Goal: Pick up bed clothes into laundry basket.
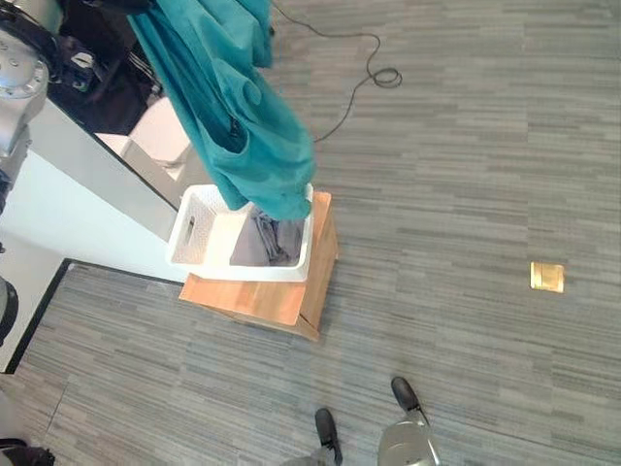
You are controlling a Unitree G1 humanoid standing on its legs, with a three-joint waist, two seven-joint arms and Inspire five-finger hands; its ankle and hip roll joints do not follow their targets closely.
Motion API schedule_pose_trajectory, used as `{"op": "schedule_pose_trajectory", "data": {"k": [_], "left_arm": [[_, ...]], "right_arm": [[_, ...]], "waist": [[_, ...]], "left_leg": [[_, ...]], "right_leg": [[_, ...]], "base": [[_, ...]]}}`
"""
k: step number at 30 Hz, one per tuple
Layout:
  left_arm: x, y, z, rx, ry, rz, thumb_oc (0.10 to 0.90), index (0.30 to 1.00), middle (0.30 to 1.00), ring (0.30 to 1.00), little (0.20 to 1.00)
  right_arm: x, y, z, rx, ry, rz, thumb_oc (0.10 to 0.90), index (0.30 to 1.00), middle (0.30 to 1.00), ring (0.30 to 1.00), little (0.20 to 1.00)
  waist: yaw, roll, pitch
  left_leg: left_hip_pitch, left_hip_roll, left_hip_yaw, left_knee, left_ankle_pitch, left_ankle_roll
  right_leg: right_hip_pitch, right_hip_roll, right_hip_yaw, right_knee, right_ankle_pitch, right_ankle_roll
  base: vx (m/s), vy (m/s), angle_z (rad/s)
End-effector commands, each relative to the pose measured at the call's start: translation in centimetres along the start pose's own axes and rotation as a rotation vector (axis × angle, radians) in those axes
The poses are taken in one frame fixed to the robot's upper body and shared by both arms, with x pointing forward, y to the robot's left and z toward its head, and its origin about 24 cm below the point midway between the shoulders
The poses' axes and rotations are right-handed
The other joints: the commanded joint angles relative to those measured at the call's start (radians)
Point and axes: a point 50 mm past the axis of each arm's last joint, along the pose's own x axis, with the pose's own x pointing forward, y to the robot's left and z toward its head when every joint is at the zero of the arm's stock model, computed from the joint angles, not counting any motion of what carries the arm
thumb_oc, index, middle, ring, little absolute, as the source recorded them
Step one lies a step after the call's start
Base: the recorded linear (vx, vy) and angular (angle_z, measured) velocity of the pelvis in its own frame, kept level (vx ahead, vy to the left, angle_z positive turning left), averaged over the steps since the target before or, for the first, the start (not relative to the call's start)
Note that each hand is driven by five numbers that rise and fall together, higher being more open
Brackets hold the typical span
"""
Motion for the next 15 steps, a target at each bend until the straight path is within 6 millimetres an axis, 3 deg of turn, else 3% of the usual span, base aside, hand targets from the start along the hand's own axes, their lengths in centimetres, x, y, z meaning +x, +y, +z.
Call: {"op": "schedule_pose_trajectory", "data": {"k": [1, 6, 10, 15], "left_arm": [[-1.2, 11.3, 2.9, -0.087, -0.082, 0.453, 0.4, 0.3, 0.3, 0.3, 0.3], [-1.7, 11.4, 1.9, -0.12, -0.062, 0.479, 0.4, 0.3, 0.3, 0.3, 0.3], [-2.5, 10.6, -1.0, -0.142, 0.028, 0.482, 0.4, 0.3, 0.3, 0.3, 0.3], [-3.3, 9.3, -3.3, -0.196, 0.081, 0.479, 0.4, 0.3, 0.3, 0.3, 0.3]], "right_arm": [[-0.5, -3.2, -0.7, -0.024, 0.038, -0.119, 0.8, 0.9, 0.9, 0.9, 0.9], [-0.3, -2.5, 0.0, -0.049, 0.012, -0.108, 0.8, 0.9, 0.9, 0.9, 0.9], [-0.2, -1.5, 0.0, -0.074, -0.001, -0.093, 0.8, 0.9, 0.9, 0.9, 0.9], [-0.1, -0.5, 0.4, -0.094, -0.035, -0.07, 0.8, 0.9, 0.9, 0.9, 0.9]], "waist": [[0.006, 0.016, -0.021], [0.002, 0.011, 0.01], [0.004, 0.007, 0.047], [0.002, 0.003, 0.075]], "left_leg": [[-0.021, 0.05, 0.034, 0.001, -0.026, -0.036], [-0.044, 0.057, 0.048, 0.001, -0.023, -0.04], [-0.054, 0.062, 0.06, 0.001, -0.02, -0.042], [-0.058, 0.065, 0.067, 0.001, -0.018, -0.043]], "right_leg": [[-0.004, 0.008, 0.018, 0.014, -0.021, 0.04], [-0.037, 0.017, 0.029, 0.016, -0.016, 0.039], [-0.056, 0.021, 0.032, 0.02, -0.013, 0.038], [-0.064, 0.022, 0.033, 0.025, -0.014, 0.037]], "base": [[-0.01, -0.005, -0.09], [-0.02, -0.001, -0.07], [0.0, -0.009, -0.19], [0.0, -0.003, -0.04]]}}
